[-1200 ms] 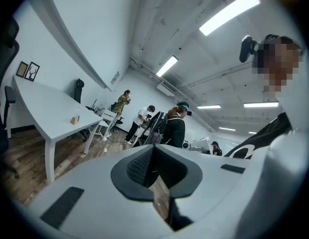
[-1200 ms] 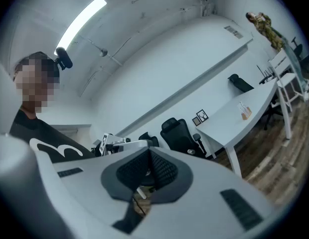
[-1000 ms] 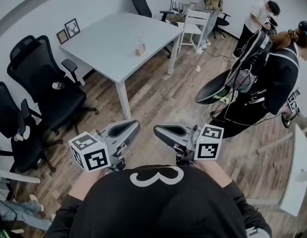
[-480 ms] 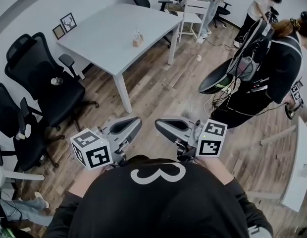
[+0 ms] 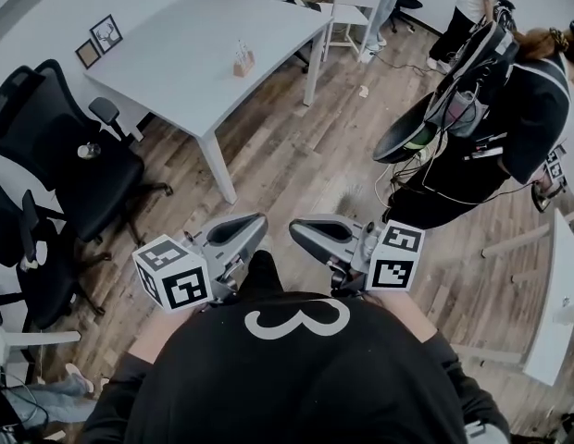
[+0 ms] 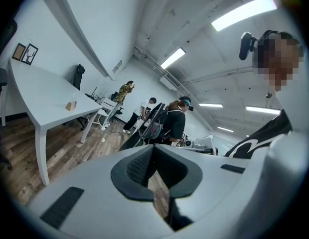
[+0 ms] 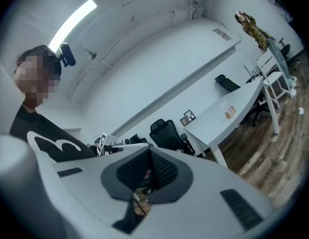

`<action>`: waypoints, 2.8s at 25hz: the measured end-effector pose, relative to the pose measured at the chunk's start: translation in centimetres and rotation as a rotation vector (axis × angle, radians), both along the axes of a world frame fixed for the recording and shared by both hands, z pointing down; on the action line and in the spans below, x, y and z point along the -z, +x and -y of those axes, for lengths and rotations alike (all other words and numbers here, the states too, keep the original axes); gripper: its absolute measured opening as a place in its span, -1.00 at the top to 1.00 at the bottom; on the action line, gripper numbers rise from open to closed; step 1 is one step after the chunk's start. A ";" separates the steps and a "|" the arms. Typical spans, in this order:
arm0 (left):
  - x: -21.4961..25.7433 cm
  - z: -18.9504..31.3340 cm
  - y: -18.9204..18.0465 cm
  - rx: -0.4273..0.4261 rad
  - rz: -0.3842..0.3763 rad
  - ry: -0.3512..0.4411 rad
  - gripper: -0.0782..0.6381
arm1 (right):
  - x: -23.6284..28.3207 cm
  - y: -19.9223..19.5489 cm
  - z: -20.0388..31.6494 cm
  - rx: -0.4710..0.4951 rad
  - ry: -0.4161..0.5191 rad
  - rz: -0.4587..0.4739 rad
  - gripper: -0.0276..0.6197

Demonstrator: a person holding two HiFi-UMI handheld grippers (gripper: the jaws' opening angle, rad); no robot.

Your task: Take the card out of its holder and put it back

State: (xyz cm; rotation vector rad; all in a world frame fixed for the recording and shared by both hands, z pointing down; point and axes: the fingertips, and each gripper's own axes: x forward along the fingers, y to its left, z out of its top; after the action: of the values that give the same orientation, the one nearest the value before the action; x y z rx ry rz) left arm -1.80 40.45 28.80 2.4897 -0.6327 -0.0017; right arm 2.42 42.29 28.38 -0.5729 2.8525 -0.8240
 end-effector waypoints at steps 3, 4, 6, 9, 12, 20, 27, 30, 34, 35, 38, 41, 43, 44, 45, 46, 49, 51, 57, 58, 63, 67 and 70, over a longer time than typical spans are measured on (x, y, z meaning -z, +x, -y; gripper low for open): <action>-0.6 3.0 0.1 -0.002 0.000 -0.012 0.74 | -0.8 0.4 2.8 -0.018 -0.017 0.001 0.88; -0.8 4.2 0.1 0.000 0.000 -0.014 0.74 | -1.0 0.5 3.9 -0.023 -0.021 0.002 0.88; -1.2 6.9 -0.1 0.004 -0.001 -0.019 0.74 | -1.3 0.6 6.6 -0.032 -0.030 0.005 0.88; -1.4 11.7 -0.7 0.009 0.011 -0.030 0.74 | -1.6 0.2 11.3 -0.041 -0.049 0.015 0.88; -1.4 16.7 -1.3 0.006 0.020 -0.043 0.74 | -1.6 -0.2 16.0 -0.052 -0.066 0.023 0.88; -1.4 30.4 -3.4 0.005 0.041 -0.037 0.74 | -1.4 -1.6 29.3 -0.071 -0.092 0.019 0.88; -2.5 39.4 -4.6 0.013 0.040 -0.046 0.74 | -1.0 -1.7 38.0 -0.099 -0.083 -0.009 0.88; -2.2 40.9 -5.2 0.028 0.033 -0.035 0.74 | -1.0 -1.8 39.1 -0.100 -0.089 -0.016 0.88; -2.4 42.2 -5.9 0.054 0.037 -0.038 0.74 | -1.3 -2.3 40.2 -0.090 -0.094 -0.019 0.88; -2.5 42.6 -6.0 0.062 0.040 -0.041 0.74 | -1.4 -2.4 40.5 -0.082 -0.097 -0.018 0.88; -2.9 43.7 -5.9 0.082 0.052 -0.040 0.74 | -2.0 -2.8 41.6 -0.050 -0.101 -0.014 0.88; -3.3 45.5 -5.7 0.102 0.075 -0.035 0.74 | -2.5 -2.9 43.2 -0.018 -0.111 -0.008 0.88; -3.7 46.9 -5.6 0.121 0.082 -0.046 0.74 | -2.8 -2.8 44.7 -0.001 -0.117 -0.011 0.88; -3.9 47.6 -5.5 0.130 0.087 -0.054 0.74 | -2.9 -2.7 45.4 0.007 -0.120 -0.012 0.88; -4.3 48.3 -5.4 0.139 0.095 -0.061 0.74 | -2.9 -2.5 46.2 0.014 -0.122 -0.012 0.88; -4.7 48.9 -5.3 0.148 0.109 -0.065 0.74 | -3.1 -2.3 46.9 0.021 -0.126 -0.011 0.88; -6.1 51.2 -5.0 0.181 0.166 -0.074 0.74 | -3.8 -1.5 49.1 0.032 -0.148 -0.010 0.88; -7.0 52.7 -4.8 0.201 0.193 -0.091 0.73 | -4.4 -0.8 50.5 0.032 -0.168 -0.011 0.88; -8.8 56.4 -5.5 0.252 0.245 -0.123 0.63 | -5.2 0.0 54.4 0.036 -0.208 -0.005 0.88; -9.1 57.0 -5.7 0.260 0.256 -0.126 0.55 | -5.3 0.1 55.0 0.037 -0.216 -0.005 0.88; -11.7 59.3 -6.4 0.304 0.302 -0.155 0.36 | -6.4 0.3 57.3 0.051 -0.253 -0.006 0.88; -13.2 61.0 -6.6 0.322 0.336 -0.114 0.36 | -7.2 0.3 58.6 0.065 -0.273 -0.011 0.88; -13.9 62.0 -6.7 0.332 0.329 -0.104 0.36 | -7.7 0.3 59.1 0.069 -0.288 -0.013 0.88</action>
State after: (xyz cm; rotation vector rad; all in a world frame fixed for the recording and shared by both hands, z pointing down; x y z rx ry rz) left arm -8.46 -21.54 42.69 2.2744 -1.1462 0.3125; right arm 2.76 -16.85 36.04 -0.5129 2.7977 -1.2593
